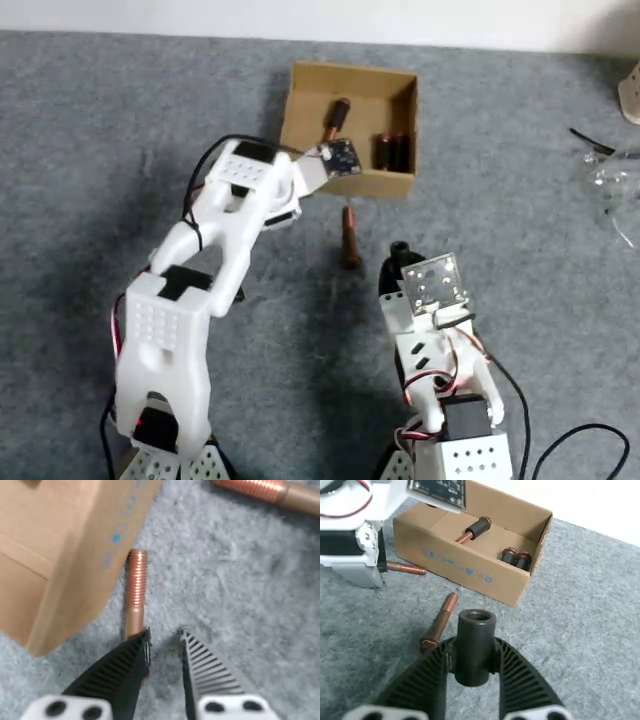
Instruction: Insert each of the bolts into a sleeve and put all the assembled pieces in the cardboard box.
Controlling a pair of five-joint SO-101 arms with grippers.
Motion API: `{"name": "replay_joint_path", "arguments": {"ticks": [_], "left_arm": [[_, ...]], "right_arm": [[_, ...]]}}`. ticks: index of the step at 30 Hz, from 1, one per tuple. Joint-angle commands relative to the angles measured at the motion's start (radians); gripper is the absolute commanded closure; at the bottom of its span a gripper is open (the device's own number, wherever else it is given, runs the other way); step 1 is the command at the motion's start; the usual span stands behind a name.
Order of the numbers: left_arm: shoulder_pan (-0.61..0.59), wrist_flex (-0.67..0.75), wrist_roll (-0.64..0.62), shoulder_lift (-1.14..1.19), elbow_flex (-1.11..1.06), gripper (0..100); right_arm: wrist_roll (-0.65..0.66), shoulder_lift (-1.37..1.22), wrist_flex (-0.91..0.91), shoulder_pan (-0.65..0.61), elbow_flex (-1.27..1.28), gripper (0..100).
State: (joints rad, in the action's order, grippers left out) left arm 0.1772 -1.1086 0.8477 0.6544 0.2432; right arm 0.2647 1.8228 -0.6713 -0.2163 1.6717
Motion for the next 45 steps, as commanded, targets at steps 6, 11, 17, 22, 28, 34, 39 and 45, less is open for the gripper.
{"name": "replay_joint_path", "arguments": {"ticks": [6,11,17,22,28,34,39,45], "left_arm": [[-0.018,-0.006,0.009,0.013,0.024,90],[-0.030,-0.037,0.063,0.013,0.024,99],[-0.047,-0.040,0.069,0.015,0.022,99],[-0.039,-0.040,0.072,0.008,-0.007,99],[-0.021,-0.123,0.074,-0.047,-0.007,99],[-0.010,-0.175,0.071,-0.234,-0.105,99],[0.001,-0.101,0.068,-0.374,-0.252,99],[-0.025,0.097,0.066,-0.392,-0.364,97]], "right_arm": [[0.011,0.015,0.041,0.010,0.119,99.3],[0.011,0.015,0.041,0.010,0.119,99.3],[0.011,0.015,0.041,0.010,0.119,99.3],[0.011,0.015,0.041,0.010,0.119,99.3],[0.011,0.015,0.041,0.010,0.119,99.3],[0.011,0.015,0.041,0.010,0.119,99.3],[0.011,0.015,0.041,0.010,0.119,99.3],[0.011,0.015,0.041,0.010,0.119,99.3]]}}
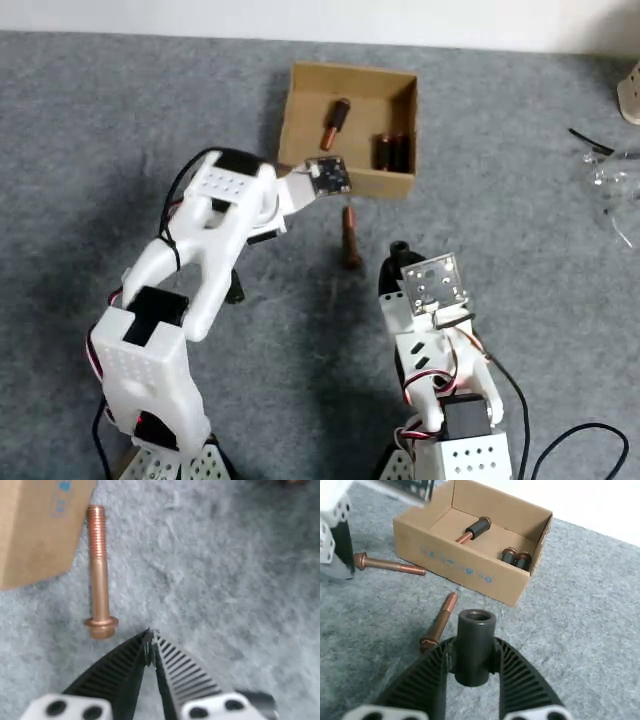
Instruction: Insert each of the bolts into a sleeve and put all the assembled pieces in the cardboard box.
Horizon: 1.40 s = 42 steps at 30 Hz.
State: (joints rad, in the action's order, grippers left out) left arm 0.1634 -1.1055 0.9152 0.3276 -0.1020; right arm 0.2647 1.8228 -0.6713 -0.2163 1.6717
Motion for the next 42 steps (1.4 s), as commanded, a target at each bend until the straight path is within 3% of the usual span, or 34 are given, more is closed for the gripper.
{"name": "replay_joint_path", "arguments": {"ticks": [1,5,14,22,29,42], "left_arm": [[-0.013,0.098,-0.002,-0.065,-0.016,94],[-0.028,0.094,-0.002,-0.064,0.038,83],[-0.048,0.077,0.003,-0.001,0.220,82],[-0.042,-0.207,0.006,0.329,0.682,82],[-0.048,-0.342,0.052,0.533,0.975,82],[-0.050,-0.393,0.052,0.677,1.073,82]], "right_arm": [[0.011,0.015,0.041,0.010,0.119,99.3],[0.011,0.015,0.041,0.010,0.119,99.3],[0.011,0.015,0.041,0.010,0.119,99.3],[0.011,0.015,0.042,0.010,0.119,99.3],[0.011,0.015,0.044,0.010,0.119,99.3],[0.011,0.015,0.044,0.010,0.119,99.3]]}}
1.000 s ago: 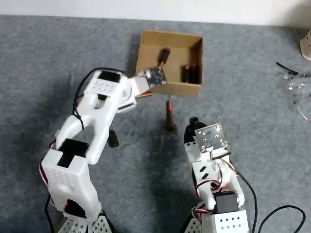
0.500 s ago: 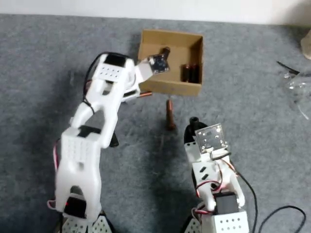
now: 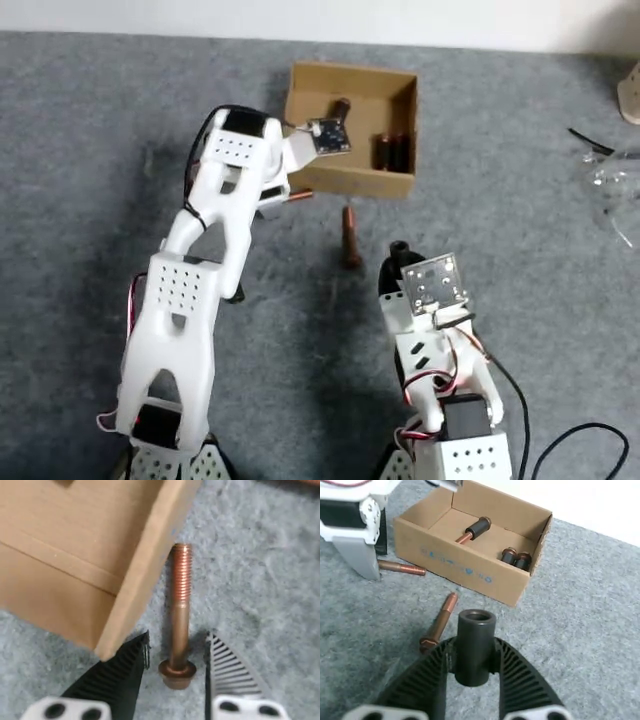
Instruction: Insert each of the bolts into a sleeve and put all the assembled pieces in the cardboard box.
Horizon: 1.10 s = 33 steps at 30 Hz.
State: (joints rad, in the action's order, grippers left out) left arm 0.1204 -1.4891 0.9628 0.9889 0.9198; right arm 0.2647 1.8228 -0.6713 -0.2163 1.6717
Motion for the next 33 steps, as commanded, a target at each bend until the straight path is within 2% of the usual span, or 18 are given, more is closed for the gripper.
{"name": "replay_joint_path", "arguments": {"ticks": [1,13,15,19,26,33], "left_arm": [[-0.007,-0.009,0.005,0.028,0.053,82],[-0.024,-0.011,0.006,0.070,0.048,82],[-0.024,-0.032,0.011,0.071,0.048,85],[-0.021,-0.078,0.060,0.071,0.048,100],[-0.024,-0.081,0.063,0.071,0.021,99],[-0.022,-0.166,0.066,0.062,0.027,99]], "right_arm": [[0.011,0.015,0.044,0.010,0.119,99.3],[0.011,0.015,0.044,0.010,0.119,99.3],[0.011,0.015,0.044,0.010,0.119,99.3],[0.011,0.015,0.044,0.010,0.119,99.3],[0.011,0.015,0.044,0.010,0.119,99.3],[0.011,0.015,0.044,0.012,0.120,99.3]]}}
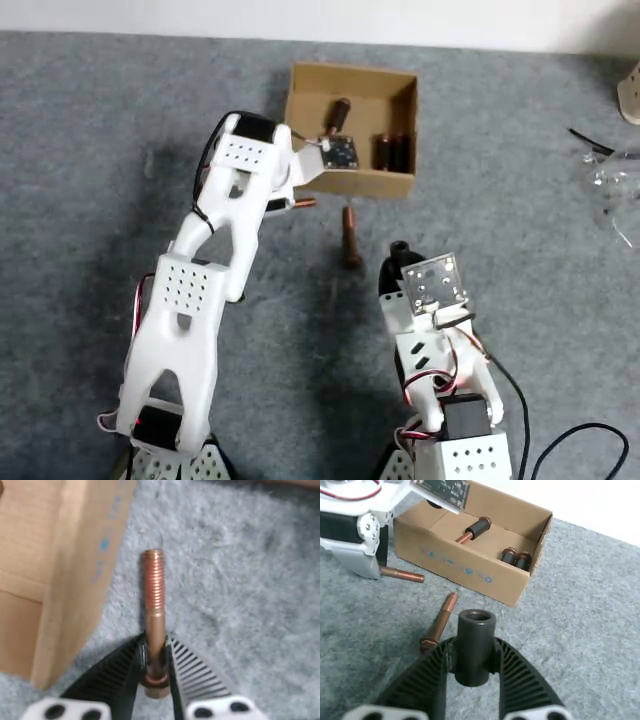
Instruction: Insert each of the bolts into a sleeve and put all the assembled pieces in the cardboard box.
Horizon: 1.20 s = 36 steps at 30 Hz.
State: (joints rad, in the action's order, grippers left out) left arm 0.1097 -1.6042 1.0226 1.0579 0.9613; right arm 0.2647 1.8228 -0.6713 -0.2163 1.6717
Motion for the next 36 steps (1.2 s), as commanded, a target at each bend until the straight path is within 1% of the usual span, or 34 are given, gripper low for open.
{"name": "replay_joint_path", "arguments": {"ticks": [1,7,11,18,20,23,27,30,32,36], "left_arm": [[-0.012,-0.058,0.006,-0.008,-0.015,99],[-0.007,-0.083,0.005,-0.093,-0.018,99],[0.016,-0.137,0.005,-0.156,-0.021,99],[0.019,-0.146,-0.009,-0.263,-0.024,99],[0.012,-0.147,-0.029,-0.311,-0.045,99],[0.002,-0.149,-0.012,-0.409,-0.122,99],[-0.018,-0.149,0.055,-0.591,-0.302,99],[-0.050,-0.149,0.141,-0.750,-0.489,99],[-0.084,-0.149,0.227,-0.846,-0.631,99],[-0.185,-0.147,0.459,-1.001,-0.901,99]], "right_arm": [[0.012,0.015,0.044,0.012,0.120,99.3],[0.012,0.015,0.044,0.012,0.122,99.3],[0.012,0.015,0.044,0.012,0.122,99.3],[0.012,0.015,0.044,0.012,0.122,99.3],[0.012,0.015,0.044,0.012,0.122,99.3],[0.012,0.015,0.044,0.012,0.122,99.3],[0.012,0.015,0.044,0.012,0.122,99.3],[0.012,0.015,0.044,0.012,0.122,99.3],[0.012,0.015,0.044,0.012,0.122,99.3],[0.012,0.013,0.044,0.013,0.122,99.3]]}}
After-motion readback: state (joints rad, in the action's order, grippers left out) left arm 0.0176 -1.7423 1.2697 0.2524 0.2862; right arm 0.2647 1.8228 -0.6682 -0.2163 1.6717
